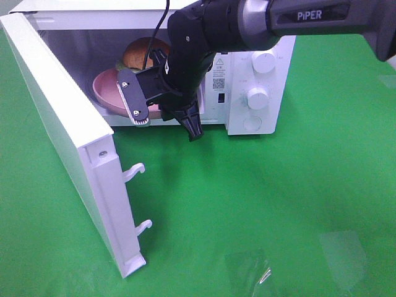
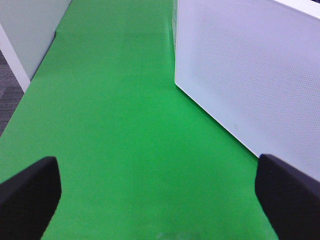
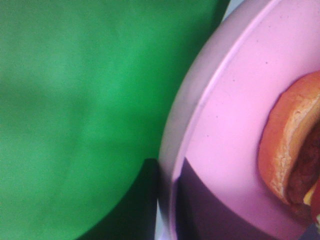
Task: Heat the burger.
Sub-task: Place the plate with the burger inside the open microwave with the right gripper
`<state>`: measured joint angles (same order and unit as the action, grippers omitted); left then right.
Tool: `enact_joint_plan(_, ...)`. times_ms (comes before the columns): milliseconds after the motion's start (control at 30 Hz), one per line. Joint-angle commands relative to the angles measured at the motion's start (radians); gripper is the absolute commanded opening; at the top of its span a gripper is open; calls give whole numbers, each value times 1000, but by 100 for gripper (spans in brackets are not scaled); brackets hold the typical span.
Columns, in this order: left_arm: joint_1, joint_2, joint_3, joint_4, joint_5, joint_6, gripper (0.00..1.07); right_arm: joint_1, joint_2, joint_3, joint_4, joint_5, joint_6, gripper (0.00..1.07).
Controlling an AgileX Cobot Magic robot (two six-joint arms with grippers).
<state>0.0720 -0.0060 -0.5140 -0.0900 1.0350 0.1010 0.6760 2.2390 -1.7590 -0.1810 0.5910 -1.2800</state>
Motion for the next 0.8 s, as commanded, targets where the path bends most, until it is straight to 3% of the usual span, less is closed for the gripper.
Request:
enact_joint_plan(33,-2,-18,0,-4,-6,-3,100,-4,-3,-40,-26,-37,29,0)
enact_joint_plan(367,-2,-18,0,-4,-6,-3,100,-4,58,-152,-93,23,142,0)
enact_joint_plan(800,-2,-18,0,-4,-6,-3,100,-4,84,-173,-108,39,140,0)
